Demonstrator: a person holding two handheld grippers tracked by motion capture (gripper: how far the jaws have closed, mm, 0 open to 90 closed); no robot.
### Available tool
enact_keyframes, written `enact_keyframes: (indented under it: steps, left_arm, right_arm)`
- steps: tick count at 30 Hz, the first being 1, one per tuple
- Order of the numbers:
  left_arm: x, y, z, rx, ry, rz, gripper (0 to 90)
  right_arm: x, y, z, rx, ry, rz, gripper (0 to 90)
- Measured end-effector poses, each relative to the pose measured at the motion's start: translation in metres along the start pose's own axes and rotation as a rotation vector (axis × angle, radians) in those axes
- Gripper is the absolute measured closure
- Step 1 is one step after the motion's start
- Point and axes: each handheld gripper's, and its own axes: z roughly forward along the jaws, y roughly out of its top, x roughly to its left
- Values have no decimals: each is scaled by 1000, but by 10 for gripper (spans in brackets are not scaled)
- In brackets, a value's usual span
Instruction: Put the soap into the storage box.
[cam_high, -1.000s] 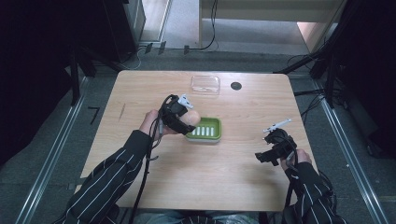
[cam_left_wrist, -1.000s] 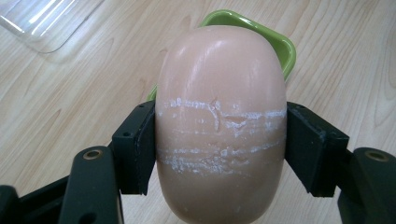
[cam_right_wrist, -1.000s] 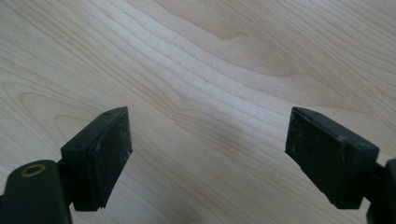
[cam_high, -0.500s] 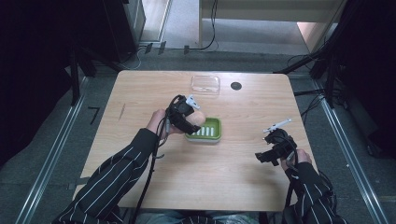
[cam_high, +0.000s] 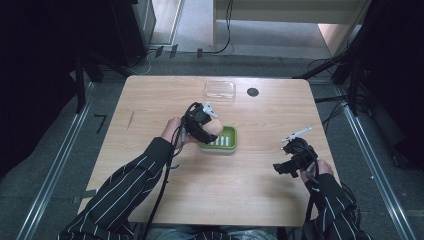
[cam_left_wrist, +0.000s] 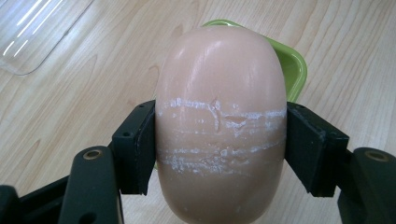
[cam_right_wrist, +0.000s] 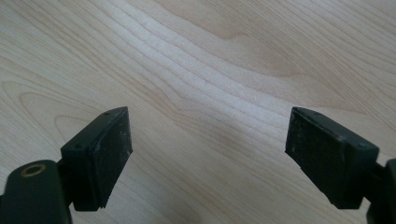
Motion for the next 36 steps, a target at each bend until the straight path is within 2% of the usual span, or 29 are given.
enact_keyframes:
  steps: [6, 11, 21, 30, 33, 36]
  left_arm:
    - [0, 2, 6, -4, -2, 1, 336]
    - [-1, 5, 16, 7, -8, 20, 337]
    - [0, 5, 27, 5, -9, 16, 337]
    - [2, 4, 35, 15, -9, 29, 336]
    - [2, 4, 38, 14, -3, 13, 336]
    - [2, 4, 39, 18, -2, 16, 336]
  right_arm:
    - [0, 0, 0, 2, 2, 1, 154]
    - [0, 0, 1, 4, 1, 0, 154]
    - [0, 0, 1, 3, 5, 4, 154]
    - [0, 0, 0, 4, 4, 1, 154]
    - [0, 0, 1, 4, 7, 5, 154]
    - [0, 0, 0, 5, 2, 2, 154]
